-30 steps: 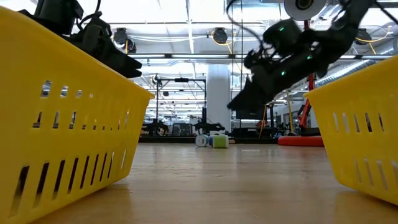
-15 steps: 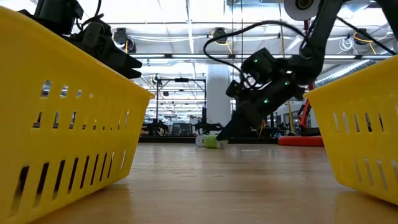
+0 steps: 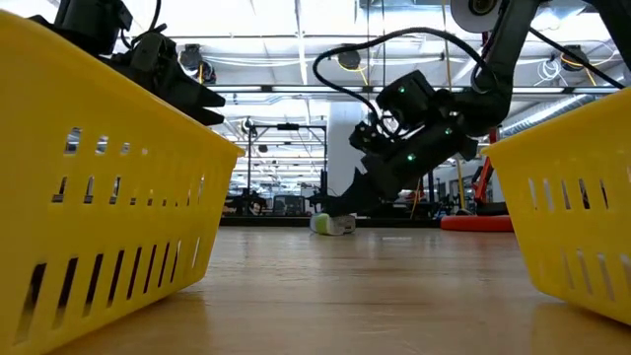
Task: Pick & Place Office items
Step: Put the green adapter into the left yellow bin
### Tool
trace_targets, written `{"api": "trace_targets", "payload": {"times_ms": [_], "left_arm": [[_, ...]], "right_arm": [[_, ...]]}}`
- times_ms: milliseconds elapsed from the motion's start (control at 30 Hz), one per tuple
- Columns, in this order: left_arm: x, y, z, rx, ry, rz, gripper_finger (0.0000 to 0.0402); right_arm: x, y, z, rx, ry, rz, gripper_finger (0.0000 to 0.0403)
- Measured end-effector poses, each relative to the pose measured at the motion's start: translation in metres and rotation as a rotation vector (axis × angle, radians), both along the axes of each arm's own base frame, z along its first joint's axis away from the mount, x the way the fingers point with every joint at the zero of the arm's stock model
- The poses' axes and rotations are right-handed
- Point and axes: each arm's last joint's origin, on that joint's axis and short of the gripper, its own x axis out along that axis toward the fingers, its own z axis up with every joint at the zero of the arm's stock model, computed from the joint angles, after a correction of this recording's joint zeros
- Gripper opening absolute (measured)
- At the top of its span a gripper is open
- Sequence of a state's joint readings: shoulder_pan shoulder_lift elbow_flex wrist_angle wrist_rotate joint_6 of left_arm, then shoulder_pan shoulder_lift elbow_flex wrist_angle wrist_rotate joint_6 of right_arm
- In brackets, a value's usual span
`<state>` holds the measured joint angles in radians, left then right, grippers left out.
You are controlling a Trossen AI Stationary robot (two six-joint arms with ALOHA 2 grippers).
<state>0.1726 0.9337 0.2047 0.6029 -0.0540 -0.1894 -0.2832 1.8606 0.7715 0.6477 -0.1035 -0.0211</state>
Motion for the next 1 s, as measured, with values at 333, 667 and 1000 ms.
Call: {"api": "trace_targets", "payload": {"times_ms": [333, 667, 1000], "left_arm": [[0.000, 0.000, 0.000, 0.000, -0.001, 0.011, 0.0241], [0.000, 0.001, 0.000, -0.035, -0.013, 0.039, 0.0241], [0.000, 0.001, 0.000, -0.036, -0.010, 0.039, 0.0241]], "right_arm": [[0.008, 0.022, -0.007, -0.035, 0.001, -0.056, 0.0198], [0.002, 0.022, -0.015, -0.106, 0.125, -0.228, 0.0194], [0.011, 0.026, 0.000, 0.015, -0.063, -0.092, 0.0186]]}}
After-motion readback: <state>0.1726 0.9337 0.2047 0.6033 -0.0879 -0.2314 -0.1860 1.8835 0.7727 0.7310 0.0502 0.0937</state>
